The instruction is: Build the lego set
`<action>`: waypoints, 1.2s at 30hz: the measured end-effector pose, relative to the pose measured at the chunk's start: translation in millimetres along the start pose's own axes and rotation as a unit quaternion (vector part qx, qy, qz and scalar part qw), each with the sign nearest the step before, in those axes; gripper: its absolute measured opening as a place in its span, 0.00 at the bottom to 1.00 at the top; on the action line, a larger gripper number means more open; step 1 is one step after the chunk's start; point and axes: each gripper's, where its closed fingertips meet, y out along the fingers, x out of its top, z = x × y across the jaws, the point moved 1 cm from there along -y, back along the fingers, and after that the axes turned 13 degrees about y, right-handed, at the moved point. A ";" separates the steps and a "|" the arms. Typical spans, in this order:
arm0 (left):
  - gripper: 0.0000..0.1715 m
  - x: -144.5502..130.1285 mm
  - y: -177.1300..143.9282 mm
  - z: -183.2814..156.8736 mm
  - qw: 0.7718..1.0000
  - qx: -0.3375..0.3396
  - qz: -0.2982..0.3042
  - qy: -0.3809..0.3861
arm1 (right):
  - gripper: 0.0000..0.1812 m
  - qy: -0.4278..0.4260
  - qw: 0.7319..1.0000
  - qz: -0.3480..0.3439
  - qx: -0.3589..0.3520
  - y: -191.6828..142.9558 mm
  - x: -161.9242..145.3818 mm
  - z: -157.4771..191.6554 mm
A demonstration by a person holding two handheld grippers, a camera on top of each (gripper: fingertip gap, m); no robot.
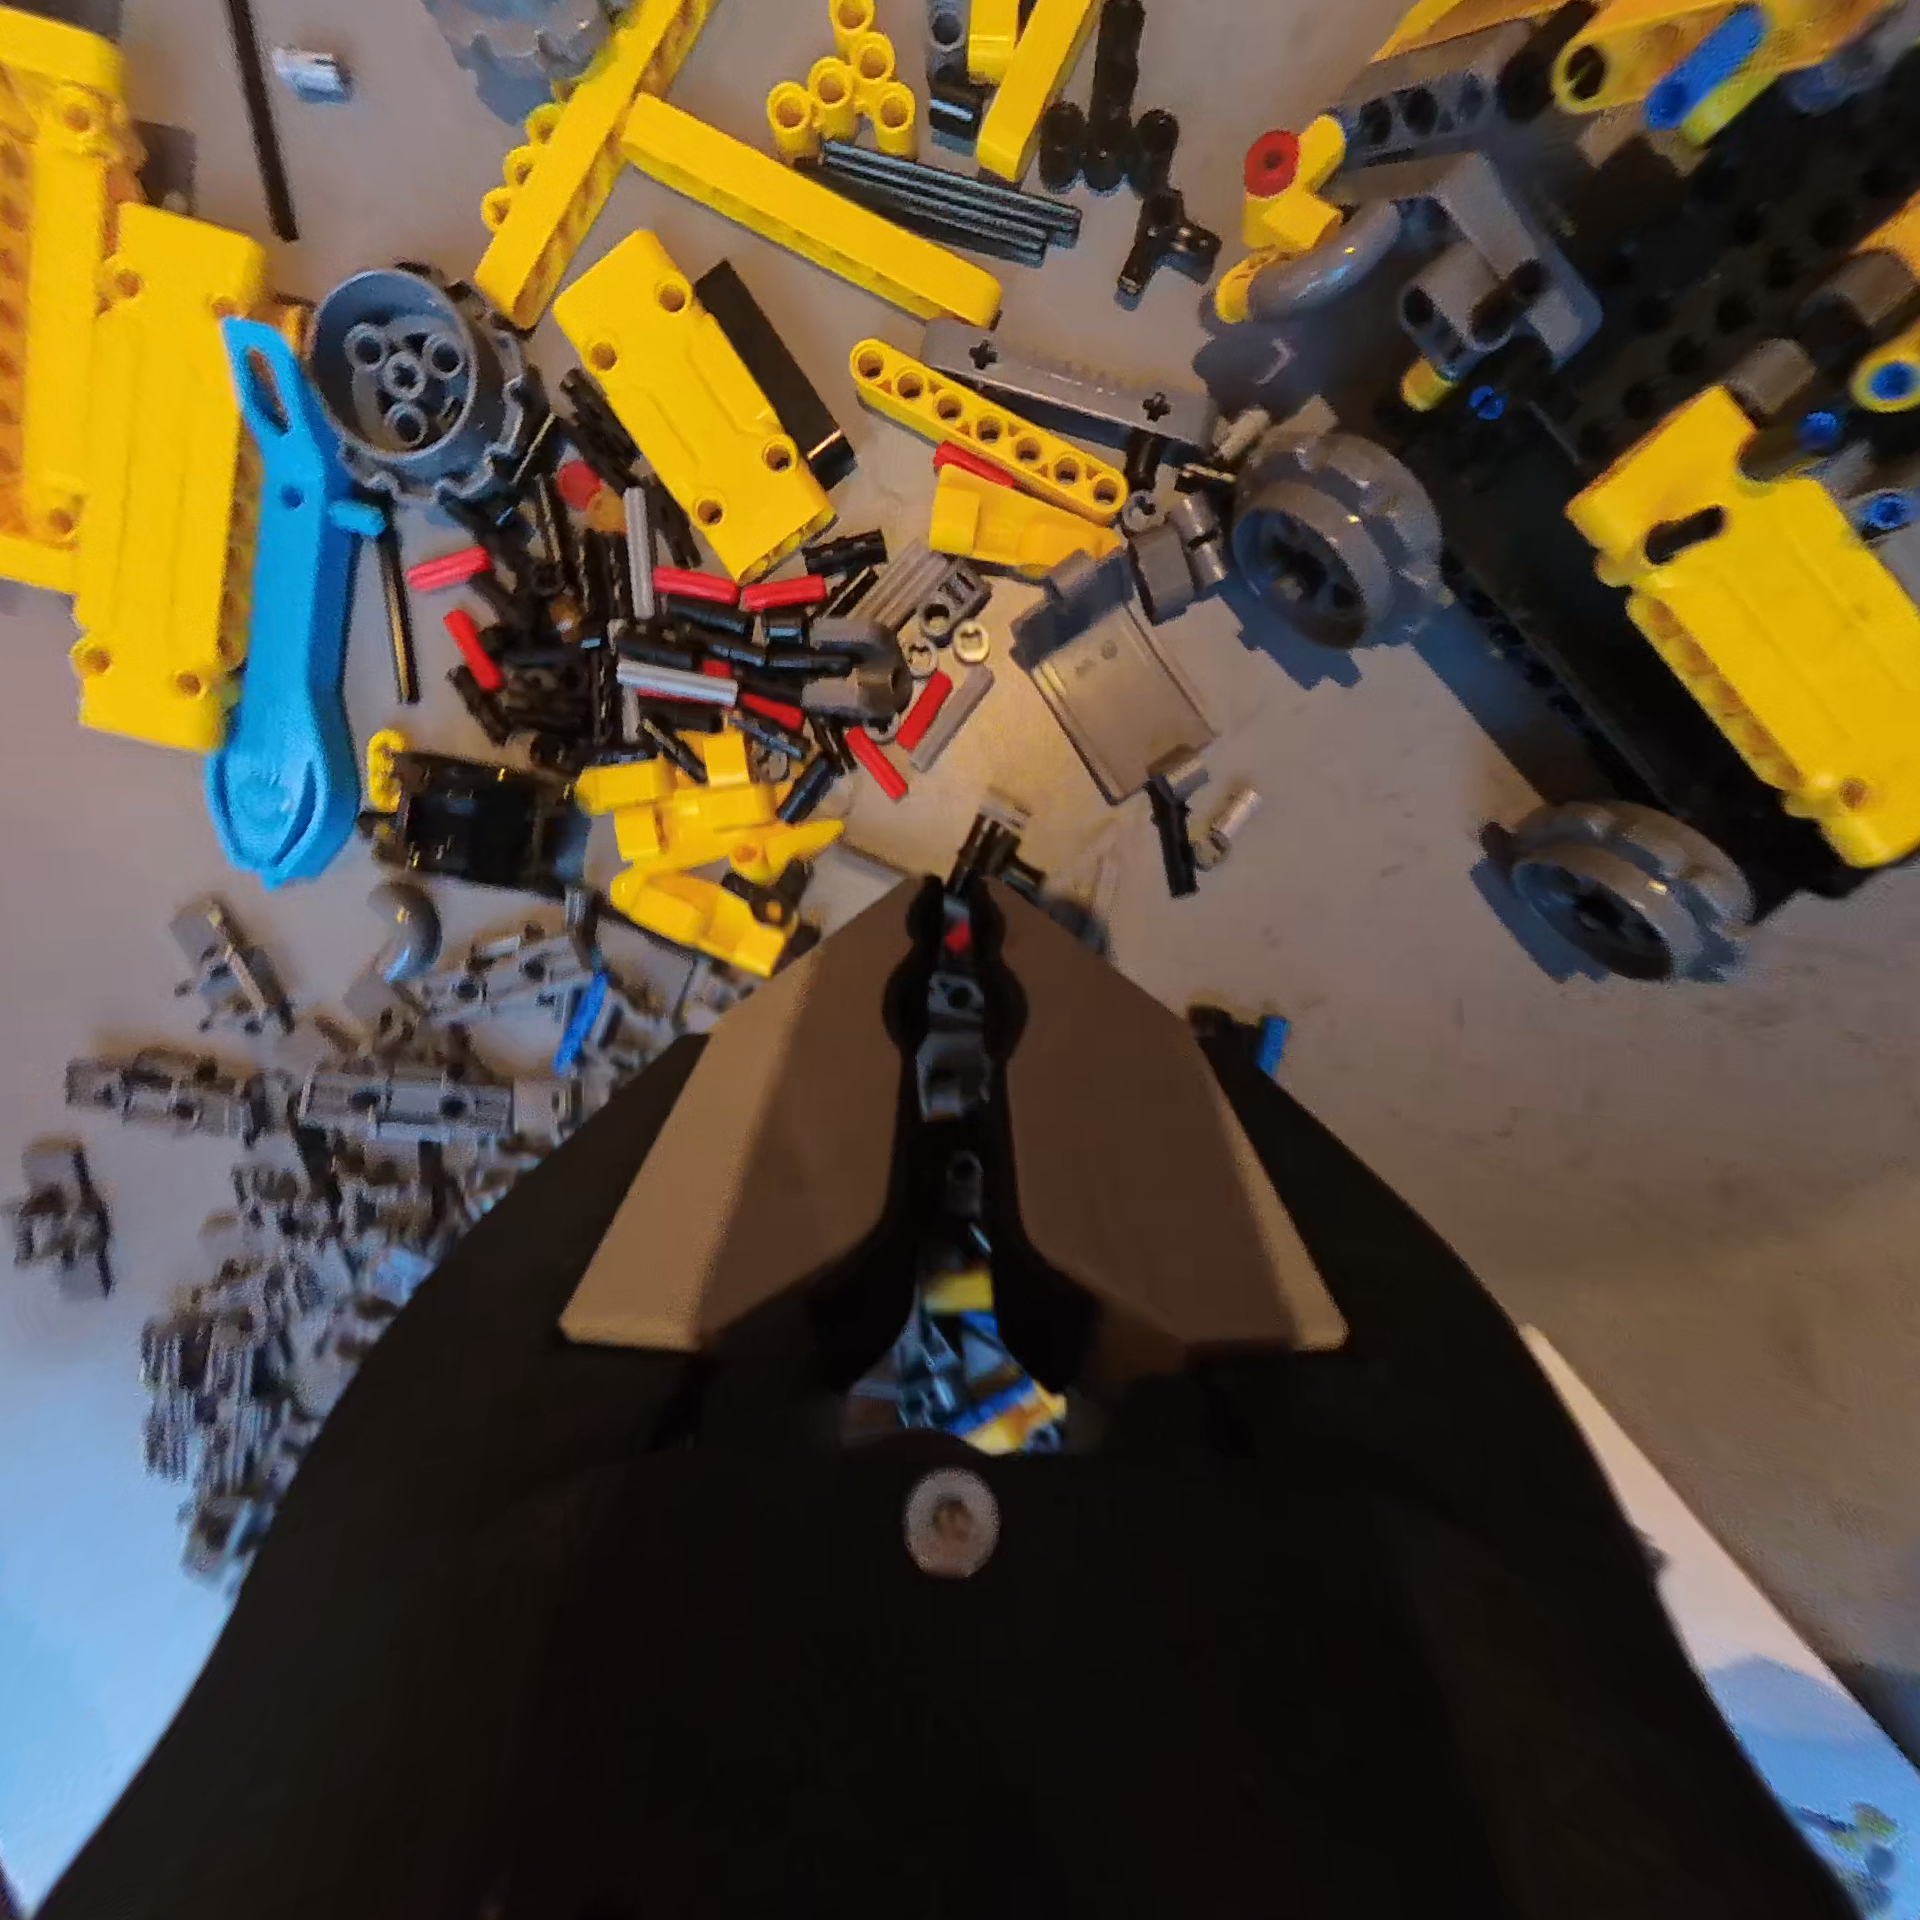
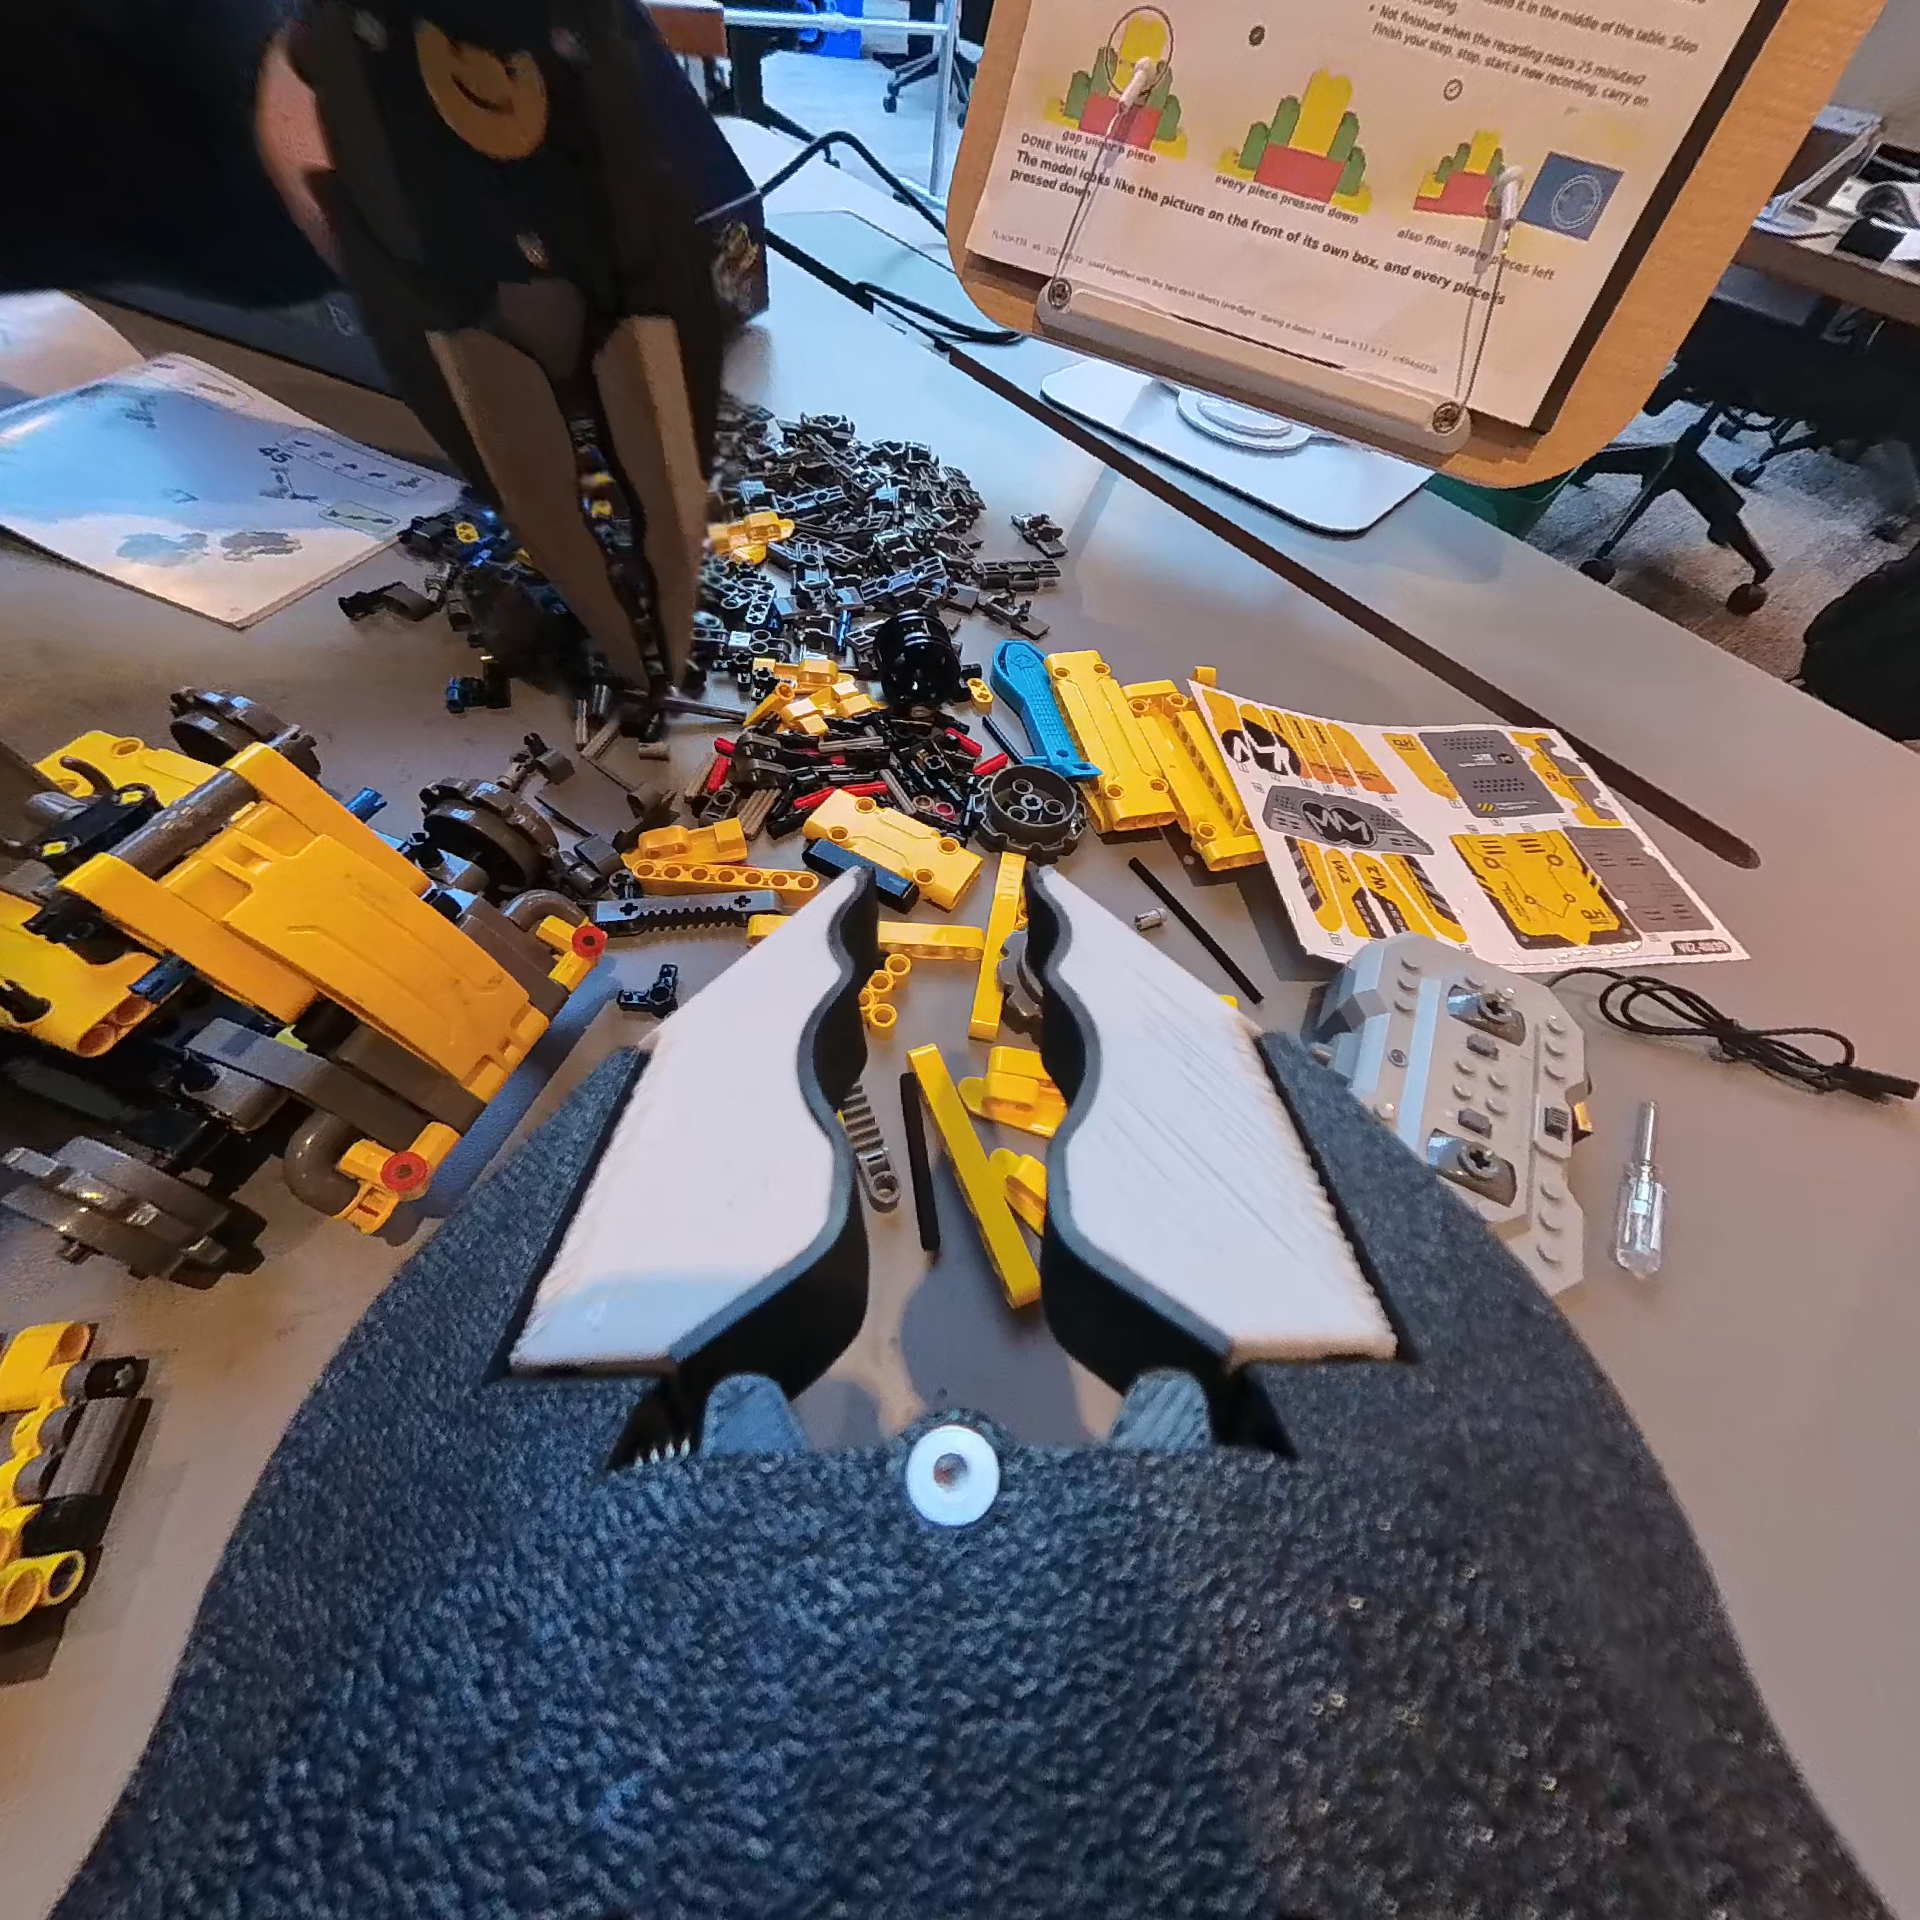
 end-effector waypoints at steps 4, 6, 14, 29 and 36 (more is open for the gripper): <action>0.02 -17.0 -50.7 -18.1 0.991 0.109 0.012 -0.082 | 0.15 0.000 1.000 -0.015 0.002 -4.1 5.8 2.2; 0.02 -30.9 -77.3 -39.4 0.969 0.188 0.030 -0.156 | 0.14 -0.002 1.000 -0.023 0.001 -6.0 7.9 1.3; 0.02 -14.5 -45.4 -158.4 0.895 0.273 -0.078 -0.345 | 0.14 0.046 0.998 -0.043 0.004 -22.5 54.3 9.6; 0.02 -42.2 -33.8 -214.2 0.886 0.258 -0.121 -0.367 | 0.18 -0.063 0.994 0.083 0.019 32.1 88.5 118.9; 0.02 -49.9 -37.6 -218.9 0.876 0.267 -0.128 -0.382 | 0.18 -0.088 0.989 0.113 0.035 69.8 92.3 129.6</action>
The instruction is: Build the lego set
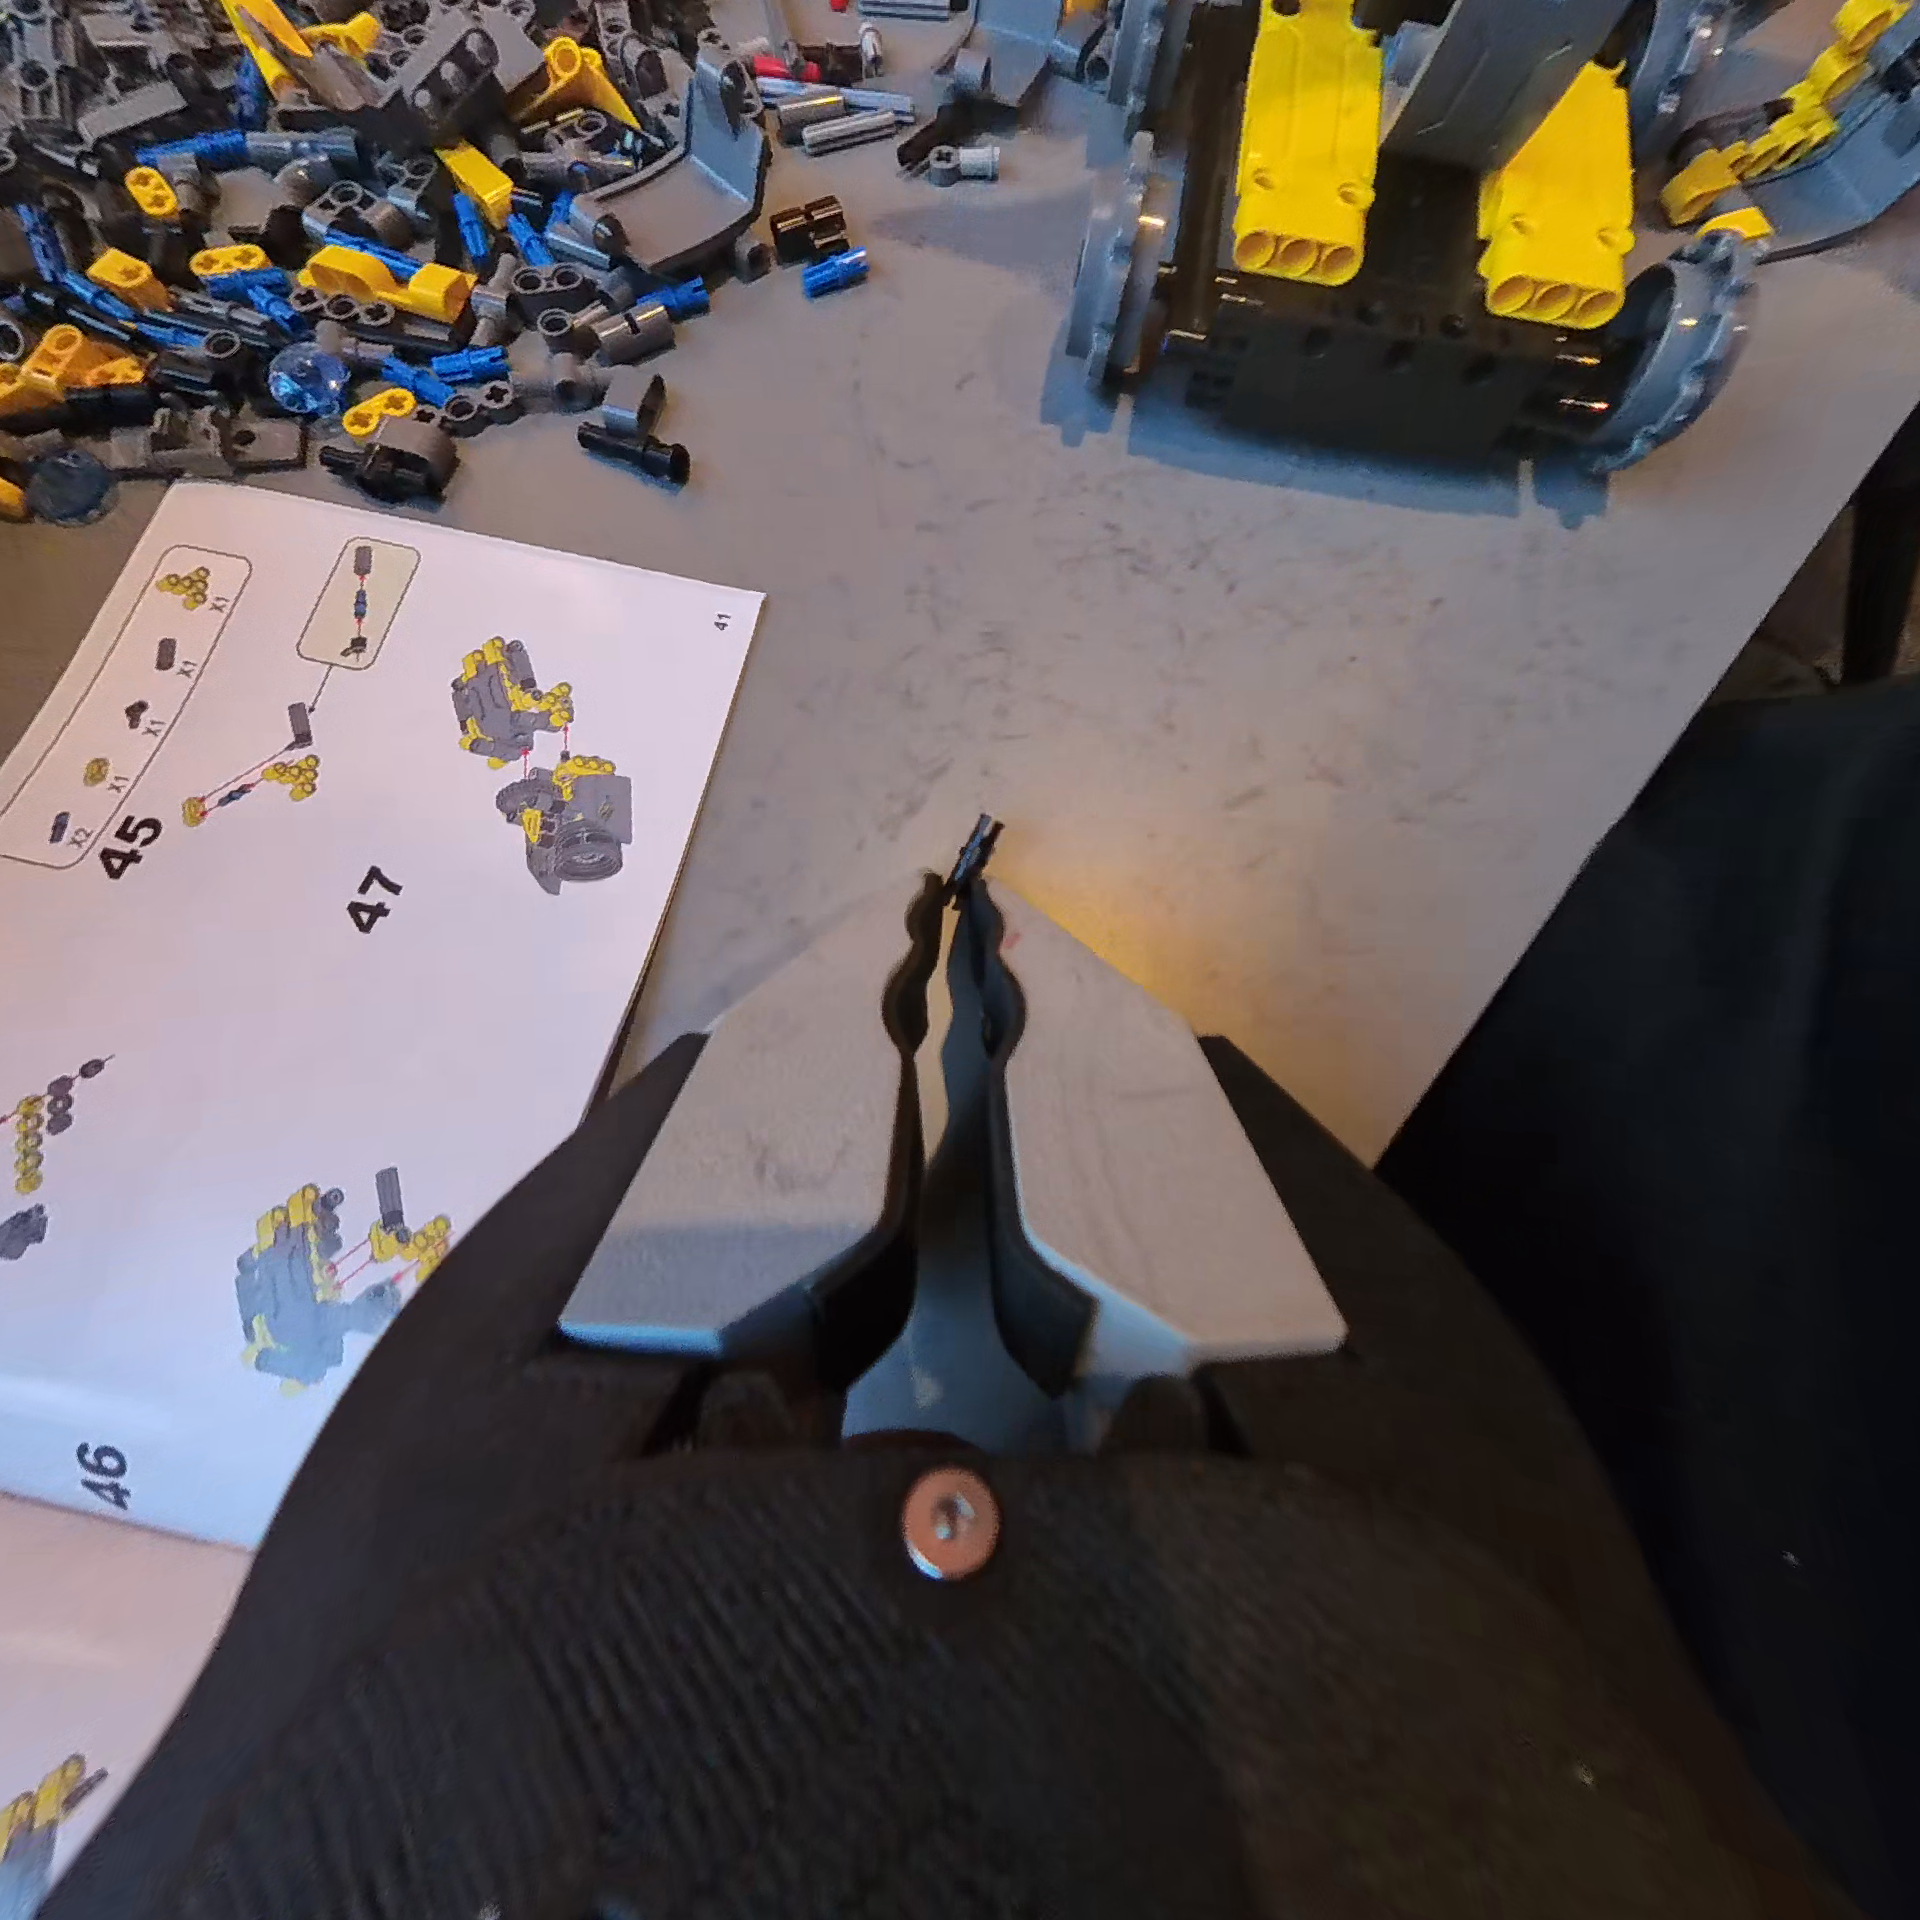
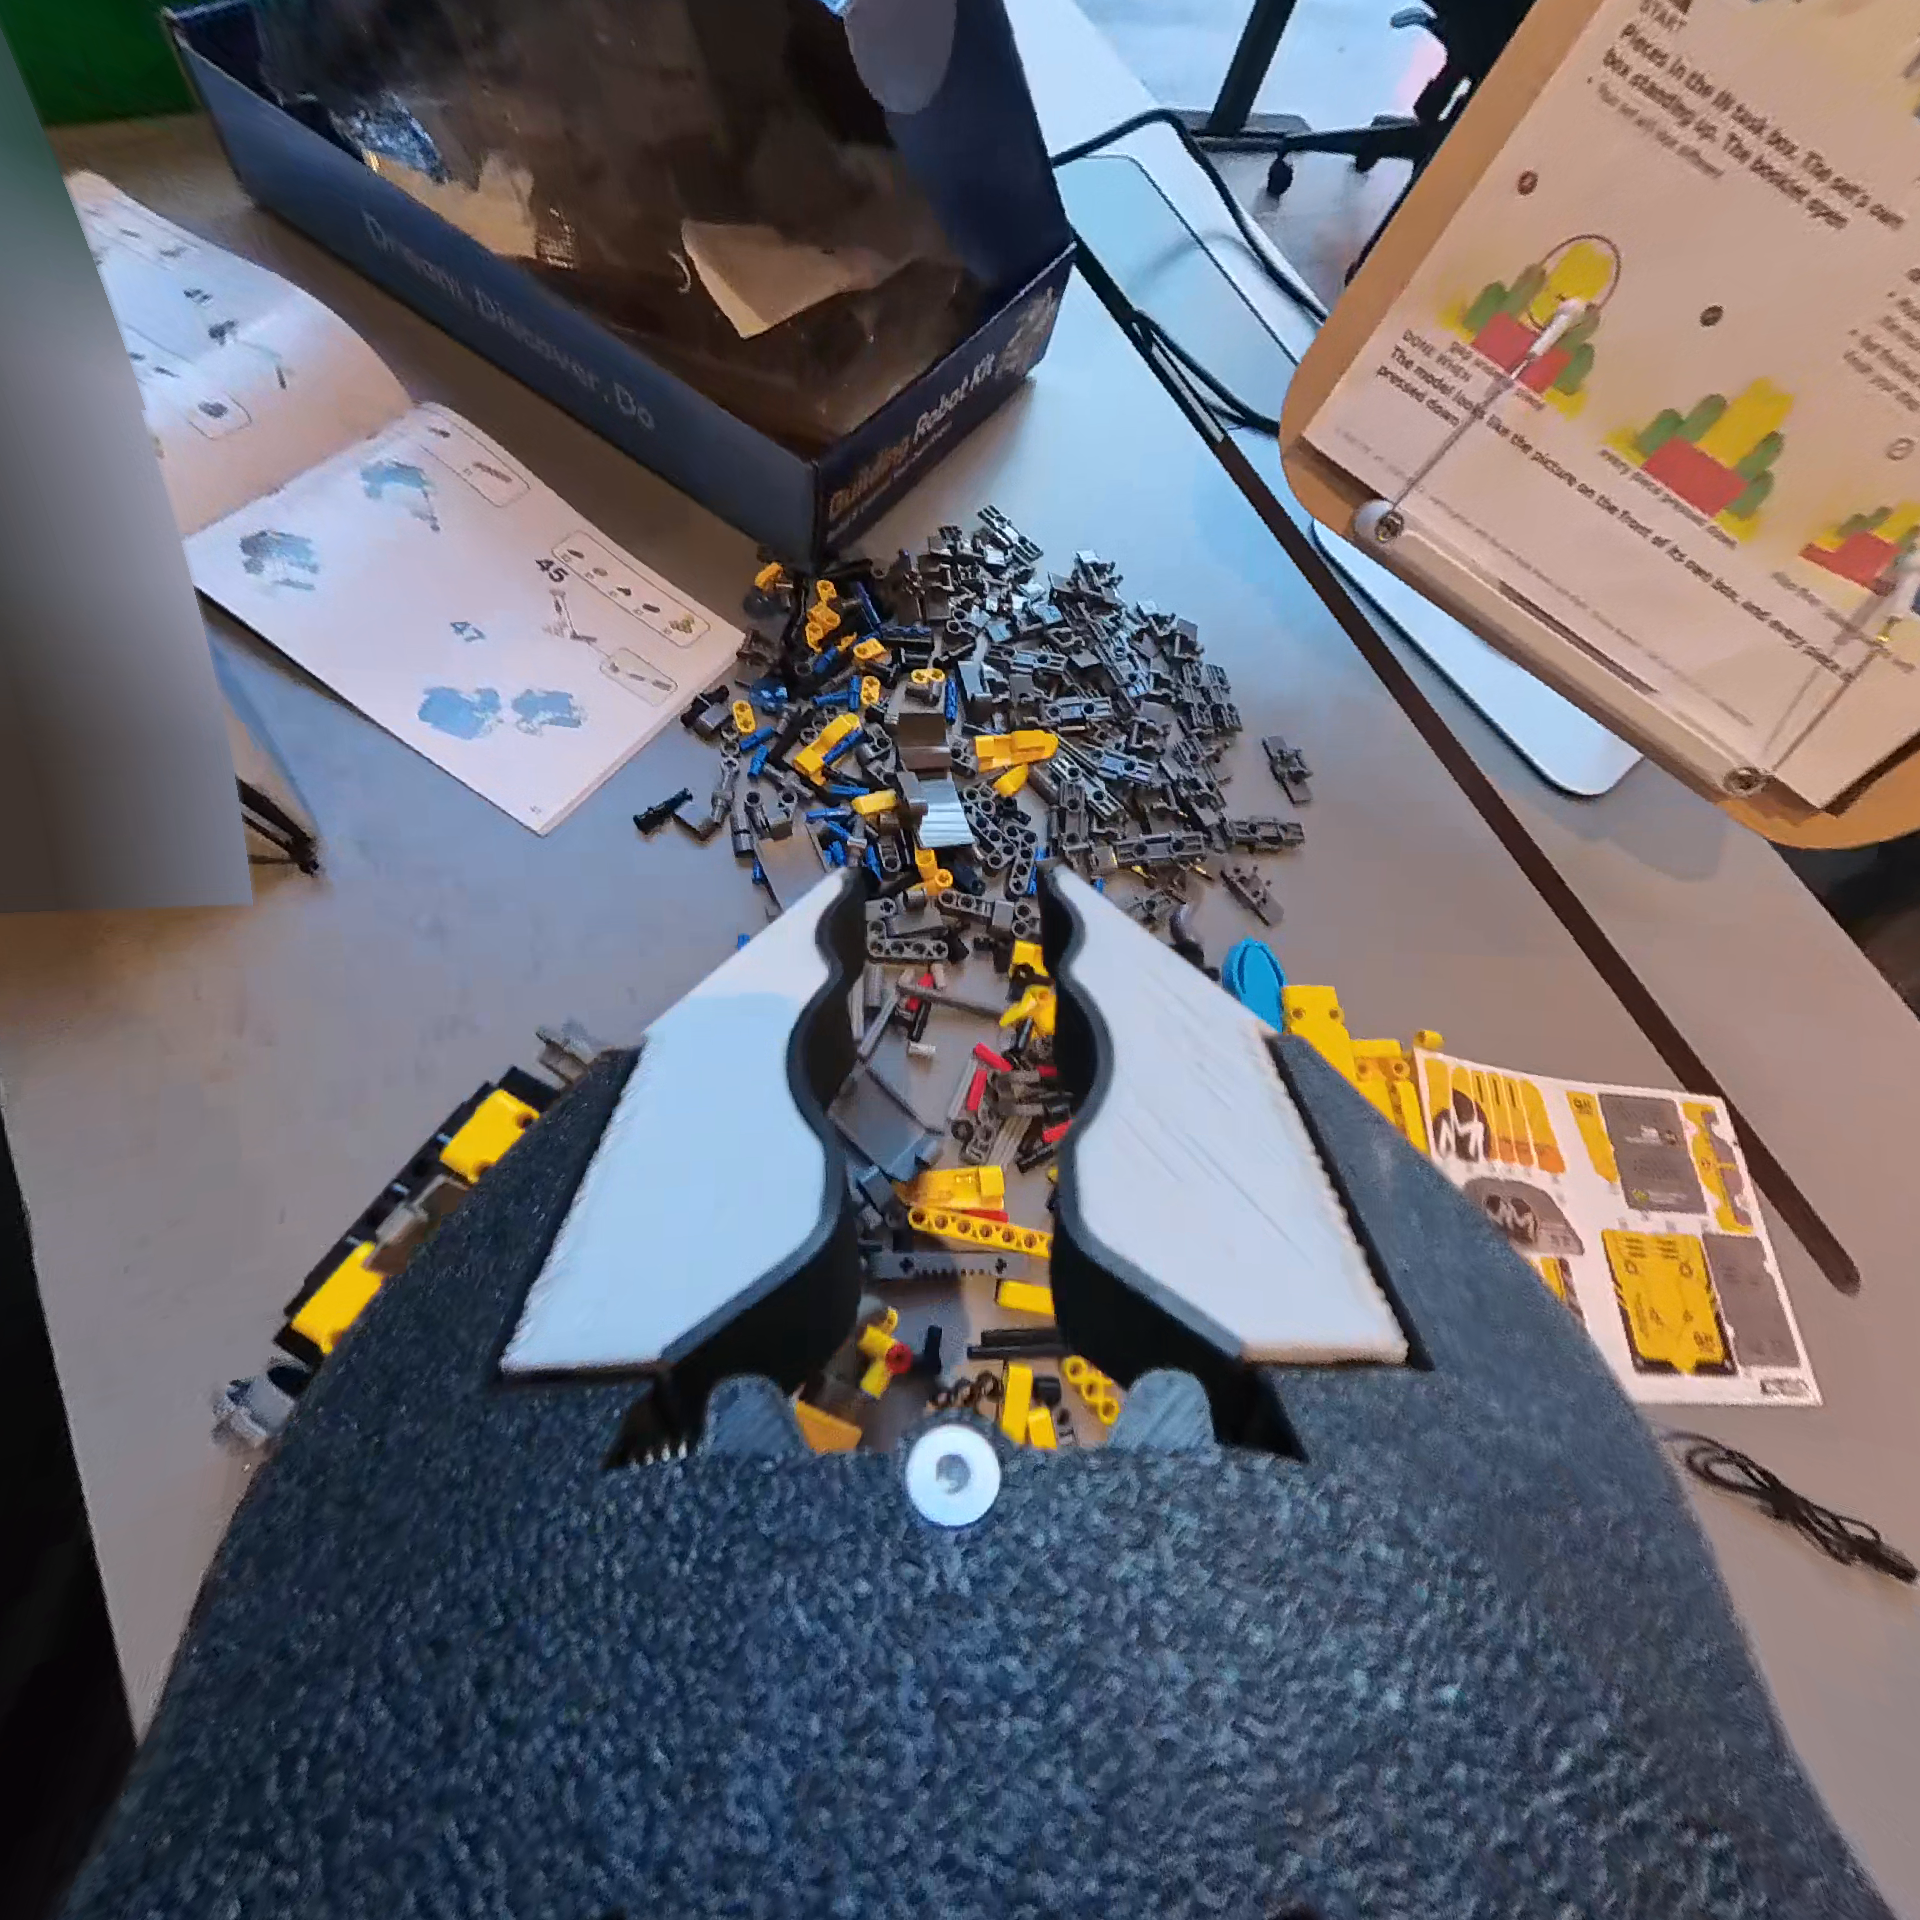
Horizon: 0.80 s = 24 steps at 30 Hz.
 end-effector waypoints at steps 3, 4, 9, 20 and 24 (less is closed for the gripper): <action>0.02 -0.5 -0.5 0.0 1.000 -0.006 -0.007 -0.012 | 0.18 0.005 1.000 0.010 0.010 9.6 0.5 -2.1; 0.02 -0.6 -0.5 0.0 1.000 -0.008 -0.008 -0.016 | 0.18 0.006 1.000 0.014 0.010 11.7 -0.7 -3.4; 0.02 -0.4 -0.5 0.0 0.999 -0.017 -0.012 -0.027 | 0.18 0.018 1.000 0.018 0.016 15.0 -8.5 -4.9; 0.14 0.1 -1.8 2.1 0.999 -0.006 -0.017 -0.033 | 0.18 0.035 0.999 0.019 0.009 11.2 -23.6 -10.8; 0.18 0.1 -2.6 1.9 0.999 -0.008 -0.020 -0.038 | 0.18 0.034 0.999 0.019 0.007 10.0 -26.9 -11.3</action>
